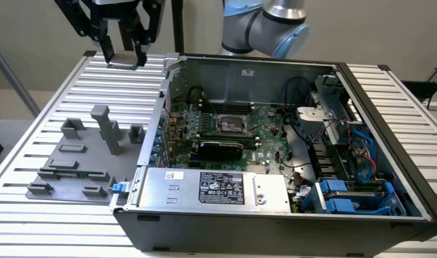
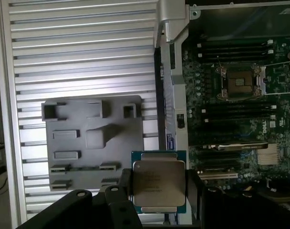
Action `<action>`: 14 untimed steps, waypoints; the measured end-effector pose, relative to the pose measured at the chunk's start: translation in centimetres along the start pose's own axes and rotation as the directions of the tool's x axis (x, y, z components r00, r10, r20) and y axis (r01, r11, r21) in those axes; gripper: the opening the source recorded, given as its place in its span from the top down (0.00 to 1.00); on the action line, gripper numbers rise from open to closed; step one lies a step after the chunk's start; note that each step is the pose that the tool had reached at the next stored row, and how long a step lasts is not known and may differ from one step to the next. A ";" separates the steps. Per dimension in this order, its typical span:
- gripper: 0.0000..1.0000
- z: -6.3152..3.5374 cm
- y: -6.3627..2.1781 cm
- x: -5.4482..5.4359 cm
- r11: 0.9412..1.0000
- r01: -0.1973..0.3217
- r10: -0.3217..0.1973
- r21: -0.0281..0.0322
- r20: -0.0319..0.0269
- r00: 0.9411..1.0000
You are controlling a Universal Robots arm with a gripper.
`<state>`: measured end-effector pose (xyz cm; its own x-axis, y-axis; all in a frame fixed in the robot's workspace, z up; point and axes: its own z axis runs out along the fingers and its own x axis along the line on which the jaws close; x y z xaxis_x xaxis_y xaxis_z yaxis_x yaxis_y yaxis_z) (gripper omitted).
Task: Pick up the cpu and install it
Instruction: 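Pick up the cpu and move it towards the insertion slot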
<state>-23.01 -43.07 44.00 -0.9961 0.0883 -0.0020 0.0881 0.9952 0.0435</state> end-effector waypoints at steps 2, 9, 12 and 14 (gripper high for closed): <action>0.45 0.01 0.13 -0.9 1.000 0.000 0.000 0.000 0.000 1.000; 0.45 0.08 1.07 -4.0 1.000 0.000 0.000 0.000 0.000 1.000; 0.45 0.17 1.72 -5.2 1.000 0.000 0.000 0.000 0.000 1.000; 0.45 0.32 2.28 -5.9 1.000 0.000 0.000 0.000 0.000 1.000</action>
<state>-16.95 -41.31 43.79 -0.9961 0.0882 -0.0020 0.0881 0.9952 0.0435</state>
